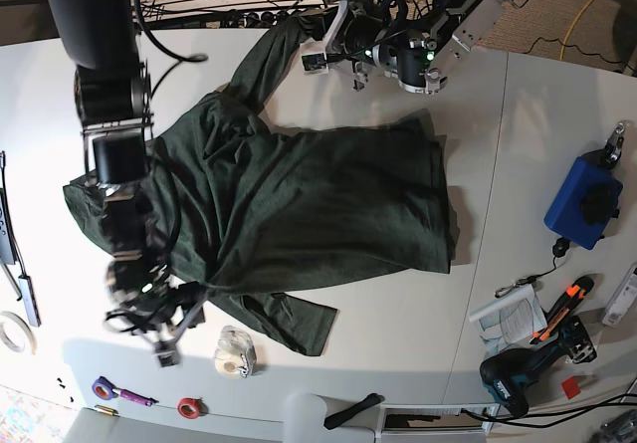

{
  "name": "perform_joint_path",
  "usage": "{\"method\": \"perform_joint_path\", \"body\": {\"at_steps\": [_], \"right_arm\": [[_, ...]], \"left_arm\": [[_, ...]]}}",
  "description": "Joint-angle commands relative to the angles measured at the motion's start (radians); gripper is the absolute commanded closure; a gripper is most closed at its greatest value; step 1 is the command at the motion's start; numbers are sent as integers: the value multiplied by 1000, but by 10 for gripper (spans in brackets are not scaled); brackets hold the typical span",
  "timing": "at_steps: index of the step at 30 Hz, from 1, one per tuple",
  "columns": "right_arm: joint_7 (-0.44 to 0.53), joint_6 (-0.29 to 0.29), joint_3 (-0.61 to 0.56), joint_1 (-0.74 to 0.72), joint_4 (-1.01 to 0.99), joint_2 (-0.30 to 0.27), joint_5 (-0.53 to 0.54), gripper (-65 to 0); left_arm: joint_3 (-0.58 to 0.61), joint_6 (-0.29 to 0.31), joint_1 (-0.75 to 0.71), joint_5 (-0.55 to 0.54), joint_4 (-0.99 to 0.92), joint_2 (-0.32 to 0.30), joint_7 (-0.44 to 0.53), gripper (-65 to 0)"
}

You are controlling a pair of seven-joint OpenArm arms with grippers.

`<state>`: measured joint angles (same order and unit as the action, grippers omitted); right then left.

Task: Layout the t-shirt on the table in an organized manner, then fold the t-shirt properly
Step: 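Pull the hem with the right gripper away from the left gripper to straighten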

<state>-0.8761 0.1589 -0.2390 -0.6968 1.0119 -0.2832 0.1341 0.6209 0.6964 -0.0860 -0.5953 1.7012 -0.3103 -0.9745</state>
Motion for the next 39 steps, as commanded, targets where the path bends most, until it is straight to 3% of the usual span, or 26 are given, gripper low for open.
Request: {"method": "perform_joint_path", "body": {"at_steps": [1,3,5,11,18,21,24,29,31,39], "right_arm": [[8,-6,47,-37,21,-14,-19,-348],[56,-13,144,-13,51,-14,-93,-347],[101,-26,239,35,111,-19,-135,-347],[68,51,388,238,333,-94,-39,-347],[-26,235,460,518,511,-201,286,-346],[-38,293,535,645,622,-216,349,-346],[-6,289,610,728,685,-214,339,-346],[112,126,631,743,624,-212,173,-346],[151,122,629,717,566,-212,167,-346],[146,132,515,540,233,-212,123,-334]], "left_arm": [[-2,2,18,-19,15,3,25,-42],[-2,2,34,-19,17,3,26,-194],[-3,2,47,-21,31,3,40,-289],[-8,2,72,-48,162,11,120,-294],[-73,-36,132,18,220,112,137,-294],[-76,-74,150,52,219,118,136,-294],[-76,-79,149,60,216,110,137,-294],[-76,-79,135,56,215,111,137,-294],[-74,-78,133,53,214,111,137,-294],[-74,-78,133,49,214,111,137,-294]]}}
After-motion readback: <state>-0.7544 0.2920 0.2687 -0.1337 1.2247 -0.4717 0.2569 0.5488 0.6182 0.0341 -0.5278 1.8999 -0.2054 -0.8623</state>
